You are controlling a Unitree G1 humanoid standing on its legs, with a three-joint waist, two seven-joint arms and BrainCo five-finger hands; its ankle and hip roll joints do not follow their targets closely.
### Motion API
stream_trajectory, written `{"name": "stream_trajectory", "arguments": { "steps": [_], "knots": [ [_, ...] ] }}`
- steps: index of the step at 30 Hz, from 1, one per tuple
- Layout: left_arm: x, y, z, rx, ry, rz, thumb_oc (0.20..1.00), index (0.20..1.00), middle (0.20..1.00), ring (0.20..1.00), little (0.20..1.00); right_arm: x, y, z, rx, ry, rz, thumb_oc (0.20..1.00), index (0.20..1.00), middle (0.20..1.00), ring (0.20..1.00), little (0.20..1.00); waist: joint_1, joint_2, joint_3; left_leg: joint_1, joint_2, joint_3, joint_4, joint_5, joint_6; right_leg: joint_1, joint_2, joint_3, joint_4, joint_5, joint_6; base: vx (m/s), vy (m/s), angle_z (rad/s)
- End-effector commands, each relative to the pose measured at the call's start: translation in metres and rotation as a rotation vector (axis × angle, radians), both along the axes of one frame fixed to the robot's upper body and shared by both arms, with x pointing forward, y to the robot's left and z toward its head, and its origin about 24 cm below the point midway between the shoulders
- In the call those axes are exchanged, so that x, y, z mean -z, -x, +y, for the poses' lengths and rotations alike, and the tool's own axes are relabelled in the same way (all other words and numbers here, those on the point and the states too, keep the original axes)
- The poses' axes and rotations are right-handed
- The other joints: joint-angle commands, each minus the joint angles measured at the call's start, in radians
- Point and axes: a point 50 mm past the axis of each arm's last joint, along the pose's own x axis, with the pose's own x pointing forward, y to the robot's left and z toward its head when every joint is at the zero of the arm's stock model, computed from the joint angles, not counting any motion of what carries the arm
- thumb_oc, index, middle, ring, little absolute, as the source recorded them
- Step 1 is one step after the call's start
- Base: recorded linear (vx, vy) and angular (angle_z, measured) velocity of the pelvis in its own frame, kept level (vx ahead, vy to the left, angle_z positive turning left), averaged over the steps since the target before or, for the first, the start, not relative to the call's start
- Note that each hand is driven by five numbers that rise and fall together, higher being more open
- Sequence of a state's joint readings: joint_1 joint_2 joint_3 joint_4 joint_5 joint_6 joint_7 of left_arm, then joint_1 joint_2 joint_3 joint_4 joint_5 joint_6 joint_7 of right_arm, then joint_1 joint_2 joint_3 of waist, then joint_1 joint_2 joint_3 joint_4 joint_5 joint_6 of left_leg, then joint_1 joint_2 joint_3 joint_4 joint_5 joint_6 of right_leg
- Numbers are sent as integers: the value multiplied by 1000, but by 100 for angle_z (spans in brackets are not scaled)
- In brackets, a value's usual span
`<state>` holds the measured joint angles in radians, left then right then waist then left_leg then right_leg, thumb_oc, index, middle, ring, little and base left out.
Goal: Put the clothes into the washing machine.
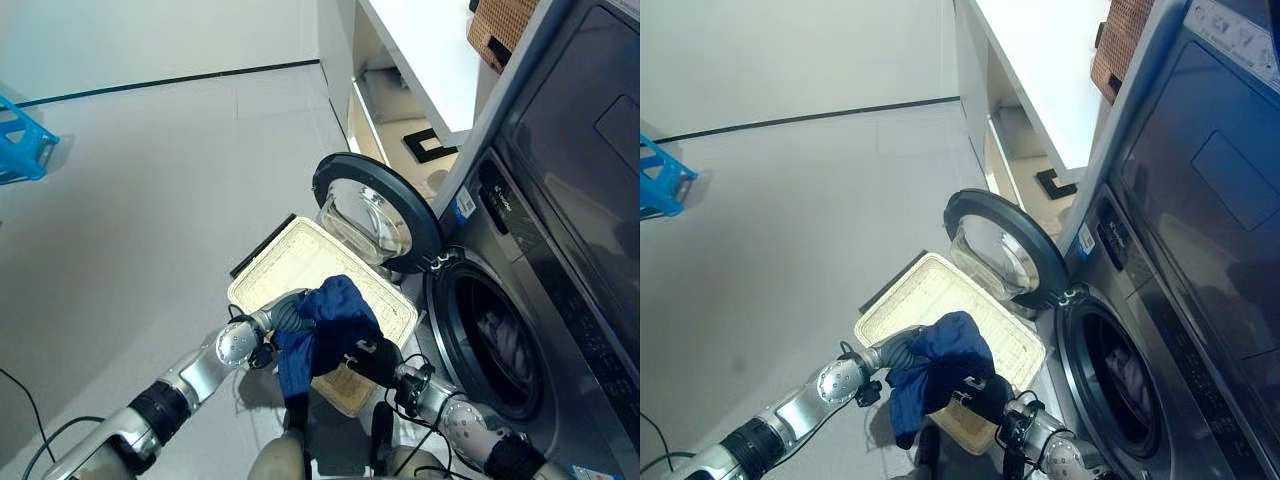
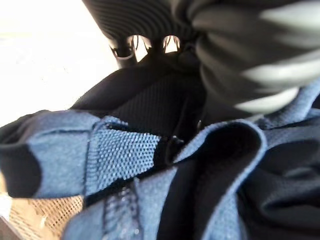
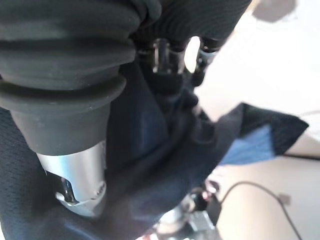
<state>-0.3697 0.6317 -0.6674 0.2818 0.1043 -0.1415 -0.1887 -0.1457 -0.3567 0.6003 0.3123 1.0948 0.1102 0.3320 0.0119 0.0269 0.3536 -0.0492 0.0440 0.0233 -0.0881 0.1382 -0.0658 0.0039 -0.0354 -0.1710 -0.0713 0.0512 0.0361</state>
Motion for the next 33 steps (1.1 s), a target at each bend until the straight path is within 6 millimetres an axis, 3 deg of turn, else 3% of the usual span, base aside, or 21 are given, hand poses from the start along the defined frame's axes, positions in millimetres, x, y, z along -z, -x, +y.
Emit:
{"name": "stream_trajectory", "arguments": {
  "steps": [1,6,7,8,9,10,11,13,28,29,30,31,33],
  "knots": [
    [-15,15,-50,265,70,-12,200,200,200,200,200,-45,-13,44,-22,-256,-128,1000,1000,1000,1000,1000,-21,-22,-14,31,-101,31,24,-119,48,-40,1,9,75,-51,56,0,0,0],
    [-13,20,-54,318,36,58,200,200,200,200,200,-47,-15,41,30,-302,-116,1000,1000,1000,1000,1000,-22,-20,-12,27,-101,31,20,-117,49,-45,2,11,70,-47,57,0,0,0],
    [-12,21,-55,329,30,83,200,200,200,200,200,-48,-17,41,46,-306,-120,674,674,674,674,674,-23,-19,-10,25,-101,30,20,-116,49,-46,3,13,69,-47,57,0,0,0],
    [-12,21,-55,329,30,83,200,200,200,200,200,-48,-17,41,46,-306,-120,674,674,674,674,674,-23,-19,-10,25,-101,30,20,-116,49,-46,3,13,69,-47,57,0,0,0],
    [-11,22,-56,342,23,107,200,200,200,200,200,-47,-18,40,59,-311,-119,504,504,504,504,504,-24,-17,-10,24,-101,28,17,-115,49,-48,4,15,68,-46,57,0,0,0],
    [-10,23,-57,350,19,132,200,200,200,200,200,-47,-19,39,71,-311,-116,395,395,395,395,395,-24,-17,-11,24,-101,28,16,-115,49,-48,4,16,67,-45,57,0,0,0],
    [-10,23,-57,350,19,132,200,200,200,200,200,-47,-19,39,71,-311,-116,395,395,395,395,395,-24,-17,-11,24,-101,28,16,-115,49,-48,4,16,67,-45,57,0,0,0],
    [-9,25,-58,367,7,163,200,200,200,200,200,-46,-20,38,88,-313,-117,200,200,200,200,200,-24,-16,-10,23,-101,28,16,-114,49,-48,4,14,66,-44,58,0,0,0],
    [-3,26,-54,308,22,224,200,200,200,200,200,-45,-27,25,191,-325,-113,200,200,200,200,200,-20,-14,1,10,-100,20,17,-111,50,-61,7,16,68,-43,53,1,-1,0],
    [-3,25,-53,296,23,225,464,464,464,464,464,-44,-28,24,201,-329,-111,200,200,200,200,200,-20,-14,3,9,-100,20,17,-111,50,-62,7,16,68,-43,53,0,0,0],
    [-2,24,-52,284,24,223,661,661,661,661,661,-44,-28,23,210,-333,-107,200,200,200,200,200,-19,-13,3,8,-100,19,17,-111,50,-63,8,16,69,-43,52,0,0,0],
    [-1,23,-50,261,26,223,1000,1000,1000,1000,1000,-43,-29,22,225,-339,-100,200,200,200,200,200,-18,-13,4,7,-100,18,17,-111,50,-64,8,16,69,-43,51,0,0,0],
    [0,22,-48,228,37,219,1000,1000,1000,1000,1000,-43,-31,19,251,-342,-94,200,200,200,200,200,-17,-11,6,5,-100,16,18,-110,50,-66,7,15,70,-43,51,8,-5,2]
  ]
}}
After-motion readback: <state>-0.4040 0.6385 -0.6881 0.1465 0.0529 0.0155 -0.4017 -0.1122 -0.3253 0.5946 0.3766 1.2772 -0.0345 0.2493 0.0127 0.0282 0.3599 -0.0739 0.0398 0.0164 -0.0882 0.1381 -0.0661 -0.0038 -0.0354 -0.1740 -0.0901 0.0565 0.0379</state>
